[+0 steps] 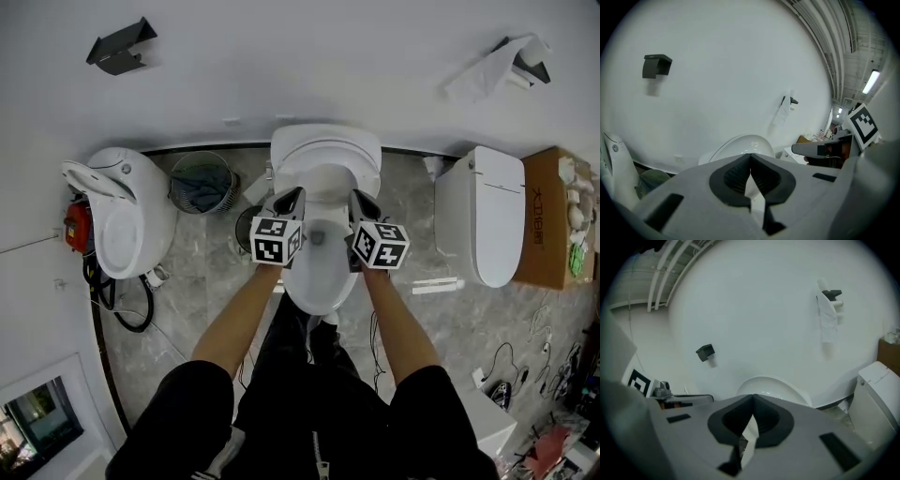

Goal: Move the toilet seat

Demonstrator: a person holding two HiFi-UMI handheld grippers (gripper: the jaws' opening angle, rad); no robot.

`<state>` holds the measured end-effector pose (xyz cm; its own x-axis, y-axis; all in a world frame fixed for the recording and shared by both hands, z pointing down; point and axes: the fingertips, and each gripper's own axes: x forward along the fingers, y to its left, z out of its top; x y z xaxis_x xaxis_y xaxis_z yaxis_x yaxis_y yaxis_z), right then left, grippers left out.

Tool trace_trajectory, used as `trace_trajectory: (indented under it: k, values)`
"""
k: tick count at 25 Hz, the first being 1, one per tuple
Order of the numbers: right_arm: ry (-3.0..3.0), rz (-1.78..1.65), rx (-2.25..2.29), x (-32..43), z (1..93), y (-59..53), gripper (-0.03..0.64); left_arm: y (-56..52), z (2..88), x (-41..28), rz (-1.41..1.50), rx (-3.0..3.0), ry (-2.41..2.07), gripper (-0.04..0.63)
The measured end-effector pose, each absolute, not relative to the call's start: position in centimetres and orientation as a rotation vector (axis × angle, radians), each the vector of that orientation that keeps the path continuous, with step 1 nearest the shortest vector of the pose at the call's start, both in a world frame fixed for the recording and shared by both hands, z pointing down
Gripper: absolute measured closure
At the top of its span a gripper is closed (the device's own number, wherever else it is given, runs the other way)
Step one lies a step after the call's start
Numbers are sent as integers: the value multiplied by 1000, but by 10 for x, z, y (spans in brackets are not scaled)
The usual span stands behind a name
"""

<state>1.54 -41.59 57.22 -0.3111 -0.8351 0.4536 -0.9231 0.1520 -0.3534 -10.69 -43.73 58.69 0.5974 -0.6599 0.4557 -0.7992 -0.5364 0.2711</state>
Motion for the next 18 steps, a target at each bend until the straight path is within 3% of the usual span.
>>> trace_trajectory:
  k: [18]
  values:
    - [-2438,525,1707,24,467,-243,614,-272,467,-104,321,2615,-1199,597]
